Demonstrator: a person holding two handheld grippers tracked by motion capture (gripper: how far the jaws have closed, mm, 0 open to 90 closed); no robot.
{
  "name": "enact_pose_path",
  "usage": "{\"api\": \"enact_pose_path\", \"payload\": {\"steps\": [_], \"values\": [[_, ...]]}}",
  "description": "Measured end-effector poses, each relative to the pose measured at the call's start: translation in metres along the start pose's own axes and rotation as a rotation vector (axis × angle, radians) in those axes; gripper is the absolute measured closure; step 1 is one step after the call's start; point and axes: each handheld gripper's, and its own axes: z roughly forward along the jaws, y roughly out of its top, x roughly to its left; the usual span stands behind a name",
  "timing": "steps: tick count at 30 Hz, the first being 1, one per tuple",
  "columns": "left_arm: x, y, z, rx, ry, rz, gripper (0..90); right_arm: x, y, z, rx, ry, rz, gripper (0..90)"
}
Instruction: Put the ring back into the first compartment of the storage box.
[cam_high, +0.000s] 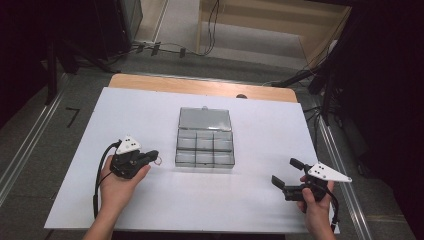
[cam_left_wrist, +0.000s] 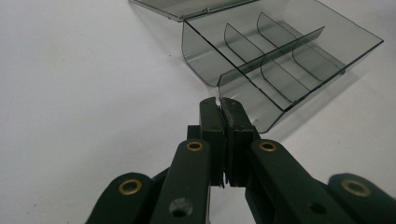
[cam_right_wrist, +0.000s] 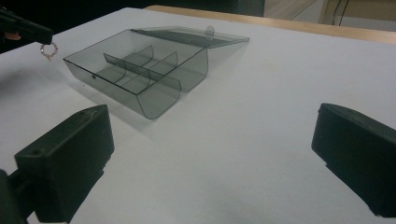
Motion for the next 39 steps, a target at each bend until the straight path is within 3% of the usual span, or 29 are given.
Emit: {"api": "enact_pose_path", "payload": {"steps": [39], "values": [[-0.008, 0.034, 0.013, -0.012, -0.034, 0.031, 88.0, -0.003, -0.001, 0.000, 0.002, -0.003, 0.004, 0.0]]}}
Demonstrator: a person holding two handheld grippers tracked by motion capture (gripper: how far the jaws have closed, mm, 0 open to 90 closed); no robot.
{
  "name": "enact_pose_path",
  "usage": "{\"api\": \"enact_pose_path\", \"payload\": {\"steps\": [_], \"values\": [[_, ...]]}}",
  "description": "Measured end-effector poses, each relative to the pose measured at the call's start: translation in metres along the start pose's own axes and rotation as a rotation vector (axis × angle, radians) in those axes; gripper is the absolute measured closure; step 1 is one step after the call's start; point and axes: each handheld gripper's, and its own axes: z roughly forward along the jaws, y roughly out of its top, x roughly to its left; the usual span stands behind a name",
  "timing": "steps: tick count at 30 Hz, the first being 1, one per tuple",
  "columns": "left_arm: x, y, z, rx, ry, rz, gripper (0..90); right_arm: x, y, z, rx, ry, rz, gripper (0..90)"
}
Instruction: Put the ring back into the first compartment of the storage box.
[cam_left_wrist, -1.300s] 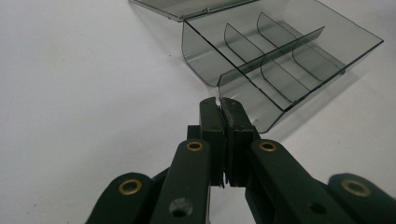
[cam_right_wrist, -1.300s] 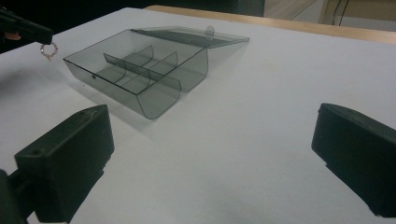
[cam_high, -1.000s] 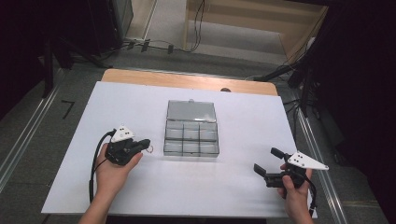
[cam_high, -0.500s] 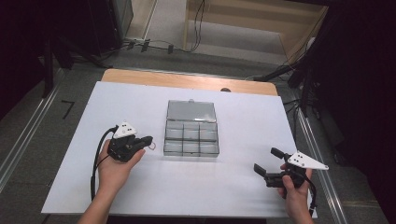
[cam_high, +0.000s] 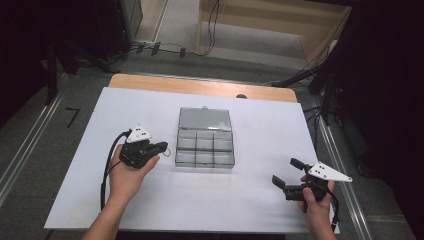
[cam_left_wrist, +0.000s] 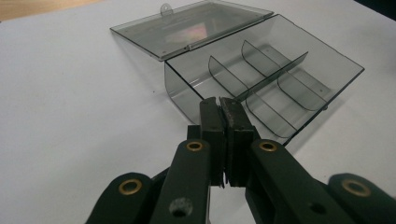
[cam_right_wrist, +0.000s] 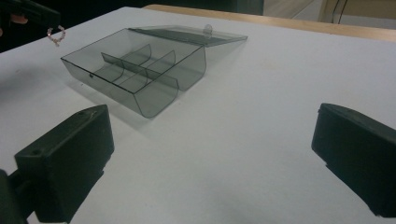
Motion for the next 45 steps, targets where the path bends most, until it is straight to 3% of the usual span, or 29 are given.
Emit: {"api": "enact_pose_path", "payload": {"steps": [45], "values": [[0.000, 0.027, 0.030, 0.012, -0.036, 0.001, 88.0, -0.001, -0.001, 0.000, 0.005, 0.000, 0.004, 0.0]]}}
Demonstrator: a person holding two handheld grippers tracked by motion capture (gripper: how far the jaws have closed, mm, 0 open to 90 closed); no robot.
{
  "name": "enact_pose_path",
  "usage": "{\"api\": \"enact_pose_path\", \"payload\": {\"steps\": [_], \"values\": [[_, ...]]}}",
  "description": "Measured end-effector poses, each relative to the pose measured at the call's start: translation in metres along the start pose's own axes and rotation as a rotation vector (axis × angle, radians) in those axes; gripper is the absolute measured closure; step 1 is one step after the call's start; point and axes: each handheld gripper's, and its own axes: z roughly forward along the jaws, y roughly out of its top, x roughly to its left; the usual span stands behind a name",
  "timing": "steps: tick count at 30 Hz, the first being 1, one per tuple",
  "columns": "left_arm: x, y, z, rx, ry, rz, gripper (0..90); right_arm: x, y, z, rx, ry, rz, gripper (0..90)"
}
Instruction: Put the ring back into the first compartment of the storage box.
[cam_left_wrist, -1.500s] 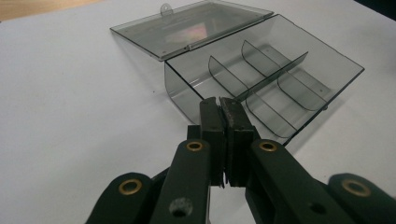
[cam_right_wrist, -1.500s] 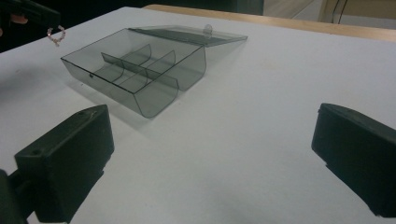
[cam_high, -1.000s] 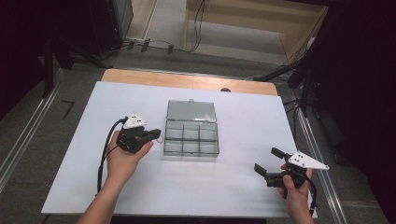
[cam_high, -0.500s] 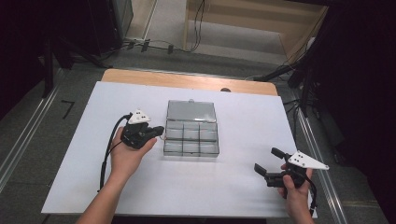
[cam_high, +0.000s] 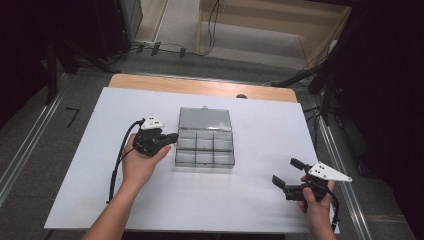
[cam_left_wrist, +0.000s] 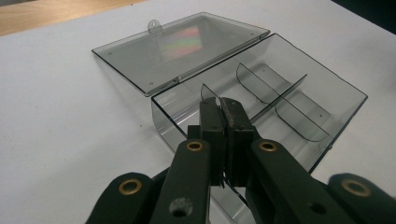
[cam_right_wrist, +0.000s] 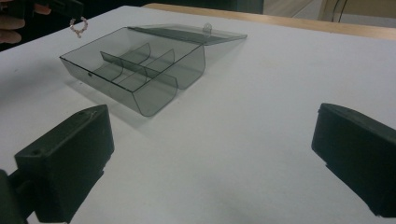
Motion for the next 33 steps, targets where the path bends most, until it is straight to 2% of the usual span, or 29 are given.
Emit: {"api": "enact_pose_path", "payload": {"steps": [33], "values": [[0.002, 0.014, 0.030, 0.022, -0.003, 0.002, 88.0, -0.001, -0.001, 0.000, -0.002, 0.001, 0.006, 0.0]]}}
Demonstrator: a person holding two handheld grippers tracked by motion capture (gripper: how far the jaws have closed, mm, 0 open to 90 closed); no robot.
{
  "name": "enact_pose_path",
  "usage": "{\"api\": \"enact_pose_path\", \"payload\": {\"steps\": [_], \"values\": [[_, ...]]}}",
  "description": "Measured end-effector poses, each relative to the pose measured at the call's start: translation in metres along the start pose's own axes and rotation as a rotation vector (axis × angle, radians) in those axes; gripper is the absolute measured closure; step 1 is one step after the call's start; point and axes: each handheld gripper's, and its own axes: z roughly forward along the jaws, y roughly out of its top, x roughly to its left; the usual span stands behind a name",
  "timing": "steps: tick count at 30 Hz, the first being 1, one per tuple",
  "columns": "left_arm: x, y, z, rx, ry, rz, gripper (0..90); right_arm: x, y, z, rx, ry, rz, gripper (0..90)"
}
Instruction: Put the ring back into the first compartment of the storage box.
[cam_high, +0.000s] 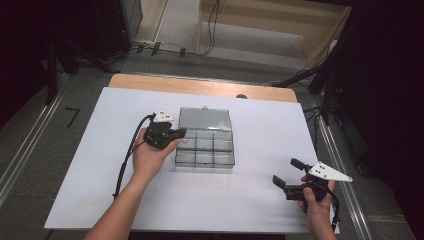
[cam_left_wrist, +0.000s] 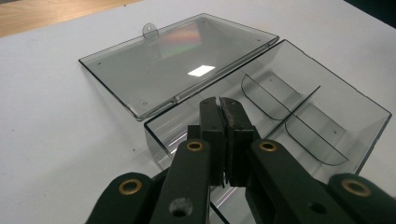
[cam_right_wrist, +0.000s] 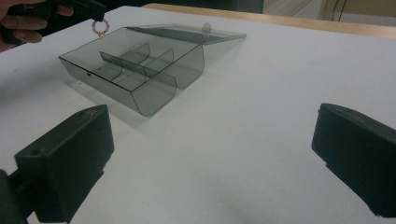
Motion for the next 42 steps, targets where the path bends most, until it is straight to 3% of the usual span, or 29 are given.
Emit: {"api": "enact_pose_path", "payload": {"steps": [42], "values": [[0.002, -0.006, 0.037, 0.061, 0.007, -0.013, 87.9, -0.003, -0.001, -0.001, 0.000, -0.002, 0.006, 0.0]]}}
